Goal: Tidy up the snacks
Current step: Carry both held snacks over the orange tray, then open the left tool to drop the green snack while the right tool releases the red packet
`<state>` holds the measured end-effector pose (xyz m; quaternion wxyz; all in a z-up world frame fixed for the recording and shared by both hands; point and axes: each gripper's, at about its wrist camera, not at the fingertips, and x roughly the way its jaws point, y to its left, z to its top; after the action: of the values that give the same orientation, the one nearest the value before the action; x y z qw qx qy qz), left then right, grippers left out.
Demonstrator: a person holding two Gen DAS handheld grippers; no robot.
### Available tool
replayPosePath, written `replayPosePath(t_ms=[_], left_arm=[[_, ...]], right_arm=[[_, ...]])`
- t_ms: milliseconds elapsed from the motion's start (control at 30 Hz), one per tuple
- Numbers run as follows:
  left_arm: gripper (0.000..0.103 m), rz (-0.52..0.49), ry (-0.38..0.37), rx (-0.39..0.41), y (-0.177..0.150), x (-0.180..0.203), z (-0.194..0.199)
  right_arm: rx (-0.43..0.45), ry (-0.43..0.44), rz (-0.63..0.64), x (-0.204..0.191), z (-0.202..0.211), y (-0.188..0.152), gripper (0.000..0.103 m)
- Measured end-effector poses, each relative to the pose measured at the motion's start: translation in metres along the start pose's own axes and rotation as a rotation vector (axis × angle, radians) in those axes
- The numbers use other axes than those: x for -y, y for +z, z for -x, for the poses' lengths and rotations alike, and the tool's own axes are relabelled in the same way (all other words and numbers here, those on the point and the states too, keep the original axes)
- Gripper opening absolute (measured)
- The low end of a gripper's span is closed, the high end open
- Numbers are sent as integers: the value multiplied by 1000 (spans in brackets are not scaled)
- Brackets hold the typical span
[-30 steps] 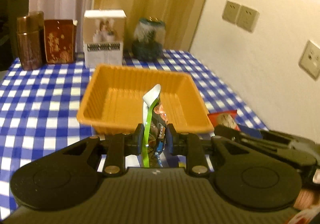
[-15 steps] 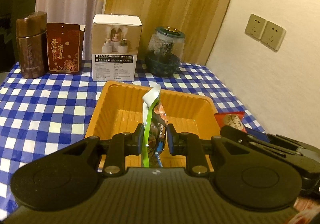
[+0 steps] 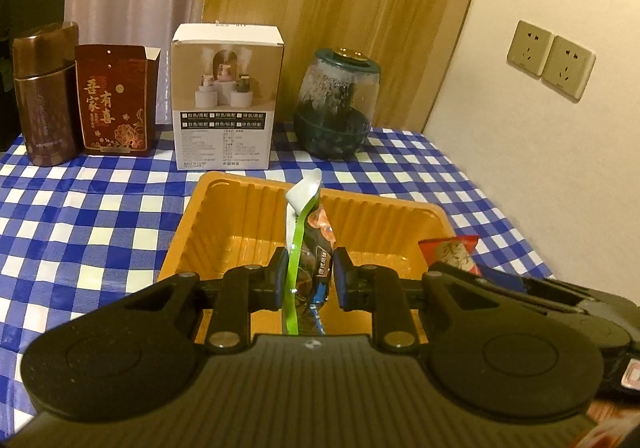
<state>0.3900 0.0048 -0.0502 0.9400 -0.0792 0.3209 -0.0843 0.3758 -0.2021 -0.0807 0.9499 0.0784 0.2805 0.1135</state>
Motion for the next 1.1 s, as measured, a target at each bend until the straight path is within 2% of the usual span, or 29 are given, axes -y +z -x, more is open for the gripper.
replayPosePath(t_ms=[200, 300, 867, 967, 1000, 1033, 1100], left_arm=[[21, 16, 0, -10, -2, -7, -14], [31, 22, 5, -8, -3, -9, -15], [32, 8, 21, -12, -3, -12, -9], [33, 12, 22, -13, -4, -13, -9], [33, 15, 23, -14, -4, -14, -9], [33, 18, 26, -16, -4, -14, -9], [33, 26, 30, -17, -4, -17, -9]], right_arm=[[-22, 12, 6, -5, -8, -4, 34], [-32, 10, 1, -5, -11, -5, 34], [-32, 15, -10, -8, -14, -4, 34], [-35, 39, -22, -8, -16, -3, 35], [-36, 40, -28, -7, -16, -3, 44], [-30, 37, -38, -6, -16, -3, 61], [-17, 29, -57, -3, -14, -3, 69]])
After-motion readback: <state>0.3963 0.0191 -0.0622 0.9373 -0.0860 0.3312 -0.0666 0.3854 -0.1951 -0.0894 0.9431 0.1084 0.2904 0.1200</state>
